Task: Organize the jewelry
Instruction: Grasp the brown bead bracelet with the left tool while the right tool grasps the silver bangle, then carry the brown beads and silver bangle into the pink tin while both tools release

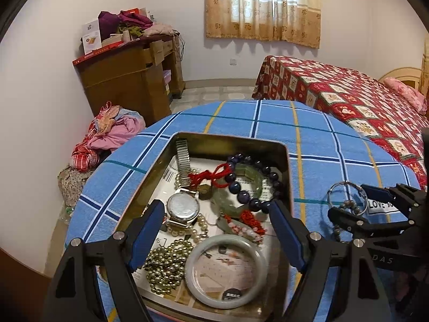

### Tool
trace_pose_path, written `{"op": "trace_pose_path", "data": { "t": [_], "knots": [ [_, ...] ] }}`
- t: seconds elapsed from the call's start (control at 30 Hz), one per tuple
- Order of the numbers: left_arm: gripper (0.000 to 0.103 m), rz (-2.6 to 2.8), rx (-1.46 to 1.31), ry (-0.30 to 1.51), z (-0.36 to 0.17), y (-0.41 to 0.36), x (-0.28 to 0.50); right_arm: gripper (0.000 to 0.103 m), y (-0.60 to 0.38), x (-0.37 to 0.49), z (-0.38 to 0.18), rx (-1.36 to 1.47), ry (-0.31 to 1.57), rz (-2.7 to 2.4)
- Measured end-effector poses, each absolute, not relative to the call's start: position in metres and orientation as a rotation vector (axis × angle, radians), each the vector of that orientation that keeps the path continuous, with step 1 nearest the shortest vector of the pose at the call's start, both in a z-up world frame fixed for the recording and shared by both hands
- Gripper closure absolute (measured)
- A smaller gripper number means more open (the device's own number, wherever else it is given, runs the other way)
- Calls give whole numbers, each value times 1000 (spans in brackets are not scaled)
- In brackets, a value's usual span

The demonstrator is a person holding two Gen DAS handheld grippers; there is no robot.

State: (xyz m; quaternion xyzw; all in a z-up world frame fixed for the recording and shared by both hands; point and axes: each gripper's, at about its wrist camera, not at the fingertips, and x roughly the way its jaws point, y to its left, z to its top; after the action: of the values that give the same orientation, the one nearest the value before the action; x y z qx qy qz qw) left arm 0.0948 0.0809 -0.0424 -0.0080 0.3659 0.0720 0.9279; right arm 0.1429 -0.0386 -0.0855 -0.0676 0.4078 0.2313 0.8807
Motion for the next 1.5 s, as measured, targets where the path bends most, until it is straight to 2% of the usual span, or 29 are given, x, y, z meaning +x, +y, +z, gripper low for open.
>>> {"op": "trace_pose_path", "data": {
  "t": [0.17,0.63,0.87,1.2,1.27,1.5],
  "knots": [
    [23,114,22,729,-35,57,93,26,-68,127,-70,-148,765,369],
    [23,-6,153,736,-47,-29,106,26,-122,124,-75,-49,785,235],
    [52,-67,140,821,-72,-38,117,26,-129,124,-75,-19,776,239],
    [69,-134,86,873,-90,-38,125,26,-127,123,-75,-30,778,245],
    [94,-159,74,871,-89,-38,124,26,-126,122,-75,-29,779,245],
    [94,-159,43,796,-78,-31,112,26,-127,121,-75,-30,769,243]
  ]
}}
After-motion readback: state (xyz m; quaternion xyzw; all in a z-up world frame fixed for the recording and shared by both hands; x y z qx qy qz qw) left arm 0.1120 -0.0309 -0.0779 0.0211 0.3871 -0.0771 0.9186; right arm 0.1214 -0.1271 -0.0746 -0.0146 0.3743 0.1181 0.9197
